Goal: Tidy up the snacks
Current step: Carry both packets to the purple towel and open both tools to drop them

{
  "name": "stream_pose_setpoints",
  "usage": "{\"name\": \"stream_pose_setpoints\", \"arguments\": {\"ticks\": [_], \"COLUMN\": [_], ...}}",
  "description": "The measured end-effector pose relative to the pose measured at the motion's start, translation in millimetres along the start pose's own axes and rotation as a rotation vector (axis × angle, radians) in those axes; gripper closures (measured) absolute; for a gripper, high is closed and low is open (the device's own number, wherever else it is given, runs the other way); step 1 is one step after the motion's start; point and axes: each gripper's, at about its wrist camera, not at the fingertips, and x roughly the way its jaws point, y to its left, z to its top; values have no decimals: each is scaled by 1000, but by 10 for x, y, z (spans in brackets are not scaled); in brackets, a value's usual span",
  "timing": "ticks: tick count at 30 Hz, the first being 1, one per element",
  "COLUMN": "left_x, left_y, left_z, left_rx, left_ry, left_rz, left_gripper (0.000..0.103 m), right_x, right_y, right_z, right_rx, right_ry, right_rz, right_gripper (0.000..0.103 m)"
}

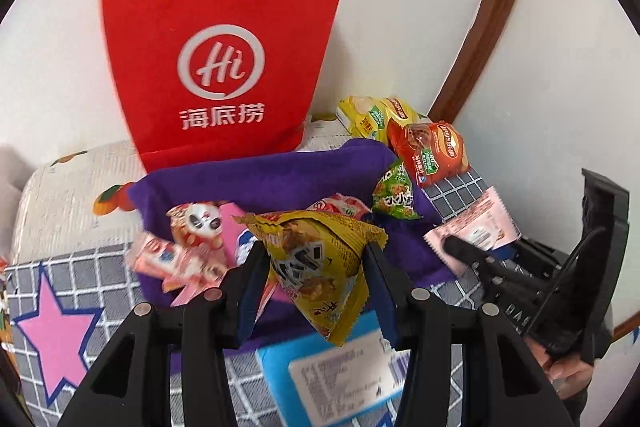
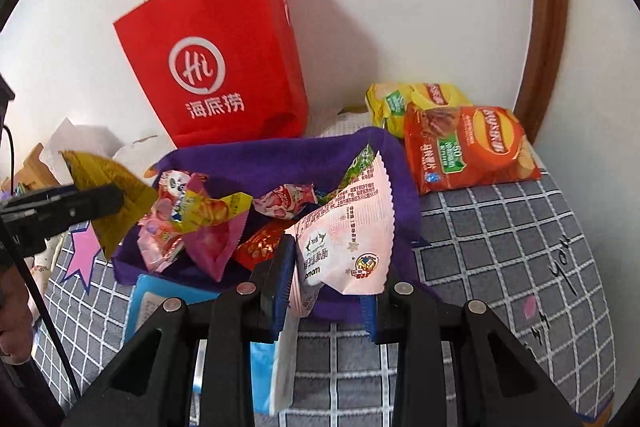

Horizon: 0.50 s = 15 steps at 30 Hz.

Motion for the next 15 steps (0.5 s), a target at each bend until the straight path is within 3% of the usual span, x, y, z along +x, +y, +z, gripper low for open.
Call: {"name": "stream_pose_setpoints", "arguments": {"ticks": [15], "left_x": [743], "left_y": [-284], "left_z": [182], "left_rx": [75], "left_ry": [68], "left_rz": [-11], "left_gripper": [57], "right_x": [562], "right_y": [-103], "right_z": [-20], "right_rx": [-1], "right_ry": [98], "right_rz": [35], "right_gripper": [73]}}
